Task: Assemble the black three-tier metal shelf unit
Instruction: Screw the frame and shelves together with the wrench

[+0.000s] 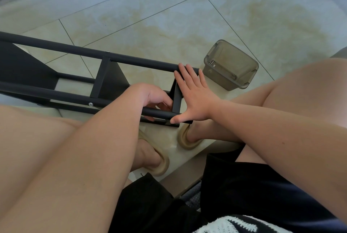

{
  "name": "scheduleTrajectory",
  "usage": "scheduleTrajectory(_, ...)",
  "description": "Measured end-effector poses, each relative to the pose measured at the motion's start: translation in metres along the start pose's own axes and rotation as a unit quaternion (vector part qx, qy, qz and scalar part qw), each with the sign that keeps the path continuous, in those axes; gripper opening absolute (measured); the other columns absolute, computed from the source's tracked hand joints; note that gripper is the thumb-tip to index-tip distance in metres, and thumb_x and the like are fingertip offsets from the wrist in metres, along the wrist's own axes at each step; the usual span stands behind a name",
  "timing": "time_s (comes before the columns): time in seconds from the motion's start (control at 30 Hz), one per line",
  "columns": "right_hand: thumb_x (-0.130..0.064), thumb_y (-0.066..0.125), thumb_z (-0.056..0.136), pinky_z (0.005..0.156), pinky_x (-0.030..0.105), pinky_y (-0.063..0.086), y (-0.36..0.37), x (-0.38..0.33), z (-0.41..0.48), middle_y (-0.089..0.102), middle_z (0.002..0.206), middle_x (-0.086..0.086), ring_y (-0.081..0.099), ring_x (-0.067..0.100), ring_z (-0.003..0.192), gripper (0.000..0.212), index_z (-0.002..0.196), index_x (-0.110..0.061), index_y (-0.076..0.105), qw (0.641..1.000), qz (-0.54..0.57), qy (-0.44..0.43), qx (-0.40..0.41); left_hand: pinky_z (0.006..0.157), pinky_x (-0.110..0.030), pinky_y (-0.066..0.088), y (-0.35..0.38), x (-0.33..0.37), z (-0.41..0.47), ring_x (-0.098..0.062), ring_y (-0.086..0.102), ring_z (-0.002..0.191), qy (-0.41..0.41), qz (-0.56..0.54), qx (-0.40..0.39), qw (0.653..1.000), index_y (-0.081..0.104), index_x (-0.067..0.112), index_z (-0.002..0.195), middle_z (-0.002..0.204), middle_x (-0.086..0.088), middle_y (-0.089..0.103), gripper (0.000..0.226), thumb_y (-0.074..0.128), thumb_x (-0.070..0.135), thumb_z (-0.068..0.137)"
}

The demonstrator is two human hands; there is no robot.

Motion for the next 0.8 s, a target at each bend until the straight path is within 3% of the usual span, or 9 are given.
scheduleTrajectory(0.23,-0.100,0.035,0.054,0.121,0.052,-0.017,0.0005,0.0000,0.0001,-0.026,0.165,0.011,-0.030,0.027,0.151,0.148,0.160,-0.008,-0.013,1.000,0.002,0.000,0.002,0.079,-0.038,0.054,0.0027,0.0024,-0.0005,-0.025,0.064,0.074,0.010,0.004,-0.009,1.000,0.075,0.011,0.084,0.078,-0.004,0.072,0.011,0.067,0.018,0.086)
scheduleTrajectory(0.37,-0.100,0.034,0.053,0.122,0.052,-0.017,0.0006,-0.0001,0.0002,-0.026,0.165,0.011,-0.030,0.027,0.150,0.148,0.160,-0.008,-0.013,1.000,0.001,0.001,0.000,0.098,-0.047,0.052,0.0008,0.0008,0.0000,-0.024,0.067,0.092,0.008,-0.008,-0.025,1.000,0.075,0.011,0.111,0.107,-0.005,0.075,0.031,0.067,0.022,0.084)
scheduleTrajectory(0.43,-0.100,0.034,0.053,0.122,0.052,-0.017,0.0010,-0.0001,0.0004,-0.026,0.165,0.011,-0.029,0.027,0.151,0.148,0.160,-0.008,-0.013,1.000,0.001,0.001,0.001,0.099,-0.048,0.052,-0.0007,-0.0002,0.0010,-0.024,0.068,0.094,0.004,-0.010,-0.019,1.000,0.074,0.012,0.114,0.112,-0.003,0.075,0.034,0.069,0.024,0.083)
scheduleTrajectory(0.63,-0.100,0.035,0.054,0.121,0.051,-0.018,0.0002,-0.0001,0.0000,-0.027,0.165,0.011,-0.030,0.027,0.150,0.148,0.160,-0.009,-0.013,1.000,0.004,-0.001,0.001,0.082,-0.038,0.056,0.0015,0.0006,0.0054,-0.024,0.065,0.083,0.006,0.009,-0.005,1.000,0.077,0.014,0.087,0.083,0.000,0.074,0.013,0.072,0.024,0.081)
scheduleTrajectory(0.73,-0.100,0.035,0.053,0.121,0.052,-0.017,0.0005,-0.0002,0.0001,-0.026,0.165,0.011,-0.029,0.027,0.151,0.148,0.160,-0.009,-0.012,1.000,0.005,0.000,0.002,0.091,-0.043,0.055,0.0007,-0.0003,0.0075,-0.027,0.067,0.089,0.020,0.009,-0.010,1.000,0.079,0.015,0.085,0.088,-0.004,0.076,0.017,0.075,0.023,0.071)
scheduleTrajectory(0.8,-0.100,0.036,0.054,0.122,0.052,-0.017,0.0007,-0.0001,0.0000,-0.025,0.166,0.011,-0.029,0.027,0.151,0.148,0.160,-0.008,-0.012,1.000,0.005,0.000,0.002,0.088,-0.042,0.055,0.0000,-0.0012,0.0068,-0.028,0.067,0.090,0.020,-0.002,-0.017,1.000,0.078,0.014,0.093,0.090,-0.005,0.076,0.020,0.072,0.020,0.075)
Point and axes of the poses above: each hand's wrist, its own z-axis towards the middle knuckle, its own y-axis out of the palm, x = y × z, the point moved 2 cm from there along z, towards the middle knuckle
